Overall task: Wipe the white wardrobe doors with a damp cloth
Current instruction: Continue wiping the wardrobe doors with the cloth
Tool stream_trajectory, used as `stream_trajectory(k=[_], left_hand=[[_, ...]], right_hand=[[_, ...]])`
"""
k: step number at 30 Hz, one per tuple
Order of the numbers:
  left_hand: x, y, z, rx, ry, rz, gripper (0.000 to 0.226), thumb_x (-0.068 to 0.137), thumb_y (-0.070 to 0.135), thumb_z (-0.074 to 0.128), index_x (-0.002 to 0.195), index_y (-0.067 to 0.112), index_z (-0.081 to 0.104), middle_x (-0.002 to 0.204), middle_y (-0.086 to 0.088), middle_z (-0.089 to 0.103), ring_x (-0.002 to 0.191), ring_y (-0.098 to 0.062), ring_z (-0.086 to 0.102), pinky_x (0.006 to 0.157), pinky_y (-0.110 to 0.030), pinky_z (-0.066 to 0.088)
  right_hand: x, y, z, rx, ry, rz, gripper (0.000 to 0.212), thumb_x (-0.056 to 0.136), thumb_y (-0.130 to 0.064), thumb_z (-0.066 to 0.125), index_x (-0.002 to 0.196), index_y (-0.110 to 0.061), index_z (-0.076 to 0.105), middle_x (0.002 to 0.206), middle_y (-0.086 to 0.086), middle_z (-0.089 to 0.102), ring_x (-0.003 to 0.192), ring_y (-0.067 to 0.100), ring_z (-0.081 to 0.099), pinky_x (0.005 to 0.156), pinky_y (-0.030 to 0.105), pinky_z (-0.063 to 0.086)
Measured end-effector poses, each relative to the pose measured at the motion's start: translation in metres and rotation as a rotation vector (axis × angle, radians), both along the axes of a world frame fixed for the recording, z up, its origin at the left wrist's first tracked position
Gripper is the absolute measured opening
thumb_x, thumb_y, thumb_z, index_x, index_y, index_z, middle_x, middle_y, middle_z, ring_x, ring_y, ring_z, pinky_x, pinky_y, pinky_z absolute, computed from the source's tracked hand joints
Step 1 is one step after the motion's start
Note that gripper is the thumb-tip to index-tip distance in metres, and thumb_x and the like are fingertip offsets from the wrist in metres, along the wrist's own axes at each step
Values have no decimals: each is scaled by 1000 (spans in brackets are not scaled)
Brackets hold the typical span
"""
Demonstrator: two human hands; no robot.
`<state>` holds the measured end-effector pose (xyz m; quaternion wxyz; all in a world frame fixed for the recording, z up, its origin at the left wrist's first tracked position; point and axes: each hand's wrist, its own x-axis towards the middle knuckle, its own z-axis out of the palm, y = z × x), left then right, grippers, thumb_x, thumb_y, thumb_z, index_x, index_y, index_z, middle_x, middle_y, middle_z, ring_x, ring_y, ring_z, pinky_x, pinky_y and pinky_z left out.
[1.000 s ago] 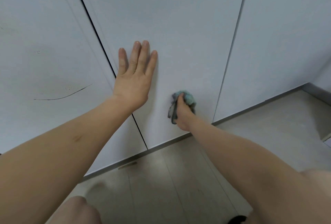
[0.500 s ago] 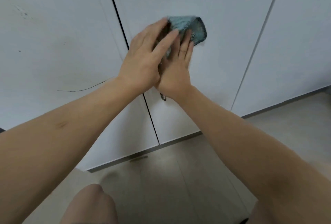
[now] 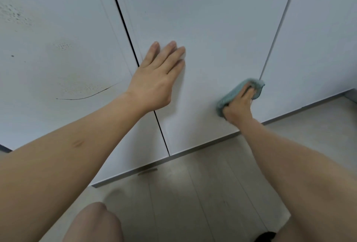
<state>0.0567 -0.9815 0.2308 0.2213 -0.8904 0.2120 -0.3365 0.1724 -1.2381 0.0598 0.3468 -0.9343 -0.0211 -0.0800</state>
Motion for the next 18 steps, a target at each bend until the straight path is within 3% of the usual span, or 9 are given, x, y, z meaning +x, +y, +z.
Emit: stream_trajectory(k=[2, 6, 10, 12, 16, 18], left_hand=[[1, -1, -2, 10, -2, 4, 65, 82, 2, 39, 146, 0, 45, 161, -17, 31, 151, -40, 21, 124, -57, 1], [2, -3, -5, 10, -8, 45, 74, 81, 1, 46, 153, 0, 33, 163, -16, 26, 153, -37, 15, 123, -51, -9], [2, -9, -6, -75, -35, 53, 75, 81, 6, 46, 154, 2, 29, 162, -15, 31, 152, -33, 21, 125, -48, -4], [2, -9, -5, -130, -34, 35, 72, 84, 10, 45, 154, 1, 30, 161, -16, 32, 152, -33, 23, 125, -46, -3], [4, -16, -7, -163, -33, 22, 80, 82, 14, 56, 155, -1, 27, 162, -18, 28, 152, -34, 20, 124, -46, -7], [5, -18, -10, -167, -36, 45, 82, 78, 8, 46, 156, 0, 21, 164, -17, 22, 153, -34, 16, 123, -47, -10]], right_hand=[[8, 9, 43, 134, -59, -27, 122, 73, -33, 64, 149, 12, -20, 153, 43, -15, 142, 62, -14, 118, 67, -1], [1, 49, 109, 148, -276, 11, 130, 73, -37, 76, 153, 6, -18, 154, 41, -22, 140, 61, -24, 114, 69, -12], [-27, 97, 128, -20, -615, 203, 116, 69, -46, 62, 158, 1, 5, 157, 42, -6, 143, 63, -14, 114, 68, -11], [-39, 120, 119, -80, -681, 269, 104, 76, -50, 55, 159, -4, 12, 160, 36, 4, 146, 61, -7, 118, 66, -7], [-25, 123, 123, 40, -700, 115, 75, 96, -47, 42, 160, -13, 20, 161, 31, 14, 150, 51, 3, 121, 59, -3], [-12, 112, 130, 118, -746, 21, 74, 98, -49, 40, 158, -8, 24, 161, 33, 14, 150, 52, 5, 121, 58, -4]])
